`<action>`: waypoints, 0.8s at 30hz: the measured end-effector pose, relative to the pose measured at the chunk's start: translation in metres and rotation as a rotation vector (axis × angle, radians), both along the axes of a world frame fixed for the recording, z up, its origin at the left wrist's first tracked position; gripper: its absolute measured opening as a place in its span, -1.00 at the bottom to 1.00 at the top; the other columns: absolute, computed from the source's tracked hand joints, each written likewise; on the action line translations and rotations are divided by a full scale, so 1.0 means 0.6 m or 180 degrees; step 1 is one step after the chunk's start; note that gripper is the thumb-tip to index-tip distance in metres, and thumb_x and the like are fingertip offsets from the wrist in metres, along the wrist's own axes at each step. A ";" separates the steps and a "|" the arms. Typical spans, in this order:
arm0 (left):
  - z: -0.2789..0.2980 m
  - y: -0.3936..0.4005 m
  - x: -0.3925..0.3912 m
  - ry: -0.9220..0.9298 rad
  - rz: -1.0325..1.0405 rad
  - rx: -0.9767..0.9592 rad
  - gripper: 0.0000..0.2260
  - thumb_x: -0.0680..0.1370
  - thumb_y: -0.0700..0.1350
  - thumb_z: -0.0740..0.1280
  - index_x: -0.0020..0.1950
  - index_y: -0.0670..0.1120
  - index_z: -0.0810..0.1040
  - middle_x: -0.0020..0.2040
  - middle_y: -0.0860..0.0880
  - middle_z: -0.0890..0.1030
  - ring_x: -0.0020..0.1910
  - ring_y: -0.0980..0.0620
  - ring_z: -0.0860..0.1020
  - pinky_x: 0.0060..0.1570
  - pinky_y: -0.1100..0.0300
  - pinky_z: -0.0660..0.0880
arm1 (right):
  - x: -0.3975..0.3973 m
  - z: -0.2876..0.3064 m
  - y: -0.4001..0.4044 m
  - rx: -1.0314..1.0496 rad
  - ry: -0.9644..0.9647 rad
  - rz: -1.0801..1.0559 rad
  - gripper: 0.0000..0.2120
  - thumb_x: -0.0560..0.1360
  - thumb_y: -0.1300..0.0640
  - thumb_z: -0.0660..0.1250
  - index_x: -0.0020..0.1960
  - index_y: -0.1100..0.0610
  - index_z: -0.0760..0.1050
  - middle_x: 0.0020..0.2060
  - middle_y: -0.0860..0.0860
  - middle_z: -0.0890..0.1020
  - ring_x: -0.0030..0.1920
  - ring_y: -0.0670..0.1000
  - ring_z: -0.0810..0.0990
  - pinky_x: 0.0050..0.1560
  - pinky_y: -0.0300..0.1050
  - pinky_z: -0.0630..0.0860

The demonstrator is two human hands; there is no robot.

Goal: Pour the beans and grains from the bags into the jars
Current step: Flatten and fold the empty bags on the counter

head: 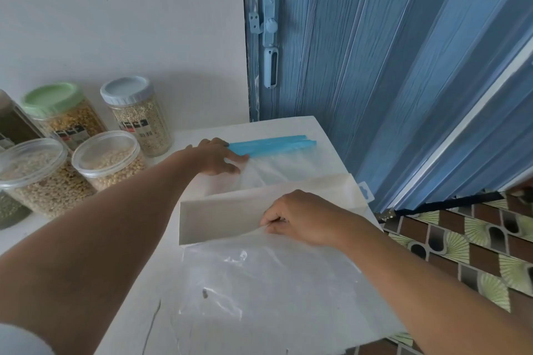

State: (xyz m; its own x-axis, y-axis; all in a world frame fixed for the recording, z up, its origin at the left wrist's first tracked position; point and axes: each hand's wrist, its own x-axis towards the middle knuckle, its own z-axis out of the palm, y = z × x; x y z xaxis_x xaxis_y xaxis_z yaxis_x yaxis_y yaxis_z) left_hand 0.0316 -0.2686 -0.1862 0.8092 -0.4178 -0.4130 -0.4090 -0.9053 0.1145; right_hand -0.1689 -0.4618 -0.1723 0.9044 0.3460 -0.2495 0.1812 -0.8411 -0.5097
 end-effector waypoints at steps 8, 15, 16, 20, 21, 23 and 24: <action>0.002 0.004 -0.023 -0.0059 0.0103 -0.0079 -0.55 0.56 0.42 0.28 0.45 0.54 0.32 0.66 0.06 0.18 0.63 -0.12 0.11 0.56 -0.29 -0.03 | -0.032 -0.009 0.003 0.0045 0.0116 0.0129 -0.81 0.65 0.05 0.35 0.18 -0.12 0.69 -0.13 -0.31 0.59 -0.06 -0.22 0.56 0.02 -0.34 0.45; 0.001 -0.003 -0.045 -0.0367 0.0071 -0.0014 -0.53 0.60 0.36 0.27 0.51 0.45 0.32 0.68 -0.04 0.11 0.64 -0.19 0.05 0.57 -0.33 -0.19 | -0.043 -0.012 0.004 0.0218 0.0141 -0.0045 -0.82 0.63 0.08 0.38 0.16 -0.10 0.70 0.08 -0.19 0.71 0.06 -0.17 0.63 0.21 -0.13 0.56; 0.001 -0.004 -0.055 -0.0656 -0.0038 -0.0013 -0.51 0.60 0.35 0.27 0.53 0.42 0.31 0.68 -0.07 0.08 0.64 -0.20 0.04 0.58 -0.32 -0.19 | -0.043 -0.013 0.004 0.0238 0.0143 -0.0065 -0.82 0.62 0.09 0.38 0.16 -0.10 0.70 0.07 -0.19 0.72 0.06 -0.17 0.64 0.21 -0.13 0.56; 0.008 0.001 -0.090 -0.1111 -0.0115 -0.0099 -0.40 0.55 0.44 0.23 0.58 0.37 0.28 0.61 -0.10 0.21 0.55 -0.23 0.18 0.56 -0.24 0.09 | -0.040 -0.013 0.004 0.0259 0.0150 -0.0127 -0.82 0.62 0.09 0.40 0.16 -0.07 0.71 0.09 -0.16 0.72 0.08 -0.15 0.64 0.23 -0.12 0.57; 0.011 0.003 -0.095 -0.0896 -0.0048 -0.0014 -0.36 0.51 0.48 0.23 0.57 0.36 0.30 0.59 -0.10 0.25 0.52 -0.23 0.22 0.53 -0.23 0.16 | -0.039 -0.013 0.004 0.0266 0.0142 -0.0123 -0.82 0.62 0.09 0.40 0.15 -0.07 0.71 0.08 -0.16 0.72 0.07 -0.15 0.64 0.22 -0.12 0.57; 0.010 0.008 -0.101 -0.0353 0.0083 0.0234 -0.27 0.43 0.56 0.24 0.57 0.35 0.32 0.58 -0.09 0.28 0.50 -0.23 0.26 0.47 -0.22 0.24 | -0.040 -0.011 0.004 0.0270 0.0137 -0.0108 -0.83 0.62 0.09 0.40 0.14 -0.07 0.71 0.07 -0.17 0.72 0.06 -0.16 0.64 0.21 -0.13 0.57; 0.008 0.009 -0.101 -0.0161 0.0130 0.0293 -0.23 0.40 0.57 0.26 0.58 0.34 0.31 0.59 -0.08 0.28 0.50 -0.24 0.26 0.49 -0.22 0.25 | -0.041 -0.010 0.005 0.0257 0.0126 -0.0098 -0.84 0.62 0.08 0.40 0.15 -0.07 0.71 0.07 -0.17 0.72 0.06 -0.16 0.64 0.21 -0.14 0.56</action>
State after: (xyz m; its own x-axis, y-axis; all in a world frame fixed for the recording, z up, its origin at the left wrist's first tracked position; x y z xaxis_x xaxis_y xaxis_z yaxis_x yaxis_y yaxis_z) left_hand -0.0292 -0.2631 -0.1813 0.8455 -0.3463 -0.4064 -0.3747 -0.9271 0.0104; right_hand -0.1936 -0.4589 -0.1784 0.9050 0.3387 -0.2576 0.1343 -0.8018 -0.5824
